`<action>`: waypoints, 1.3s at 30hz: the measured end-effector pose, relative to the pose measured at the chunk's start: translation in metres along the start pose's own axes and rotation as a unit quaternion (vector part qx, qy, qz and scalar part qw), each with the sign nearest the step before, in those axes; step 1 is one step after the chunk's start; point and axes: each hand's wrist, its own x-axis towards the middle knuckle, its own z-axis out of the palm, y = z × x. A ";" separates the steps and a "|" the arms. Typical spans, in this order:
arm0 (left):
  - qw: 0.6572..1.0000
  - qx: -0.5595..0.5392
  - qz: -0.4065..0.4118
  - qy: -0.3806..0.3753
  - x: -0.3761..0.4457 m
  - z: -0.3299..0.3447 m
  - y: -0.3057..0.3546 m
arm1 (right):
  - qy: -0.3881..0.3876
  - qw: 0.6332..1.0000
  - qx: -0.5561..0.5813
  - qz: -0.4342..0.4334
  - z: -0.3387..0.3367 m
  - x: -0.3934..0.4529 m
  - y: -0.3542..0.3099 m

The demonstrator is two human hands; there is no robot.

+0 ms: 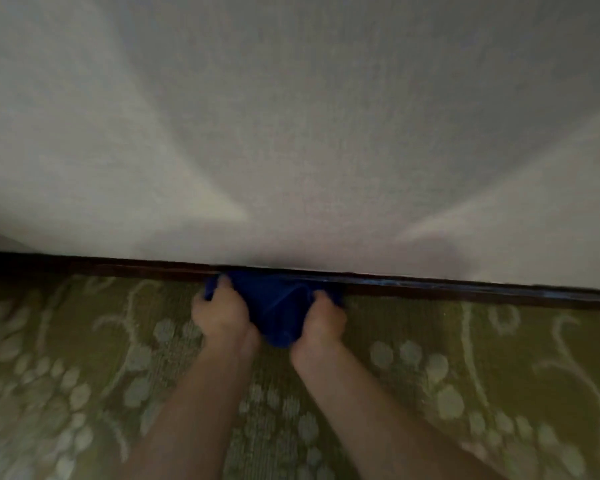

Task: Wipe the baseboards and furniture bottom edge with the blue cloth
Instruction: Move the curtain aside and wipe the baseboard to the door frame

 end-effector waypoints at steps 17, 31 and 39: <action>0.992 0.013 0.077 0.104 -0.007 0.030 -0.027 | 0.034 0.968 -0.192 -0.156 -0.002 -0.010 -0.027; 0.968 0.171 0.182 -0.017 -0.030 0.037 -0.053 | 0.094 0.971 -0.082 -0.206 -0.037 0.011 -0.051; 0.984 0.024 0.123 0.123 0.024 0.019 -0.014 | -0.018 0.965 -0.216 -0.147 0.016 -0.012 -0.003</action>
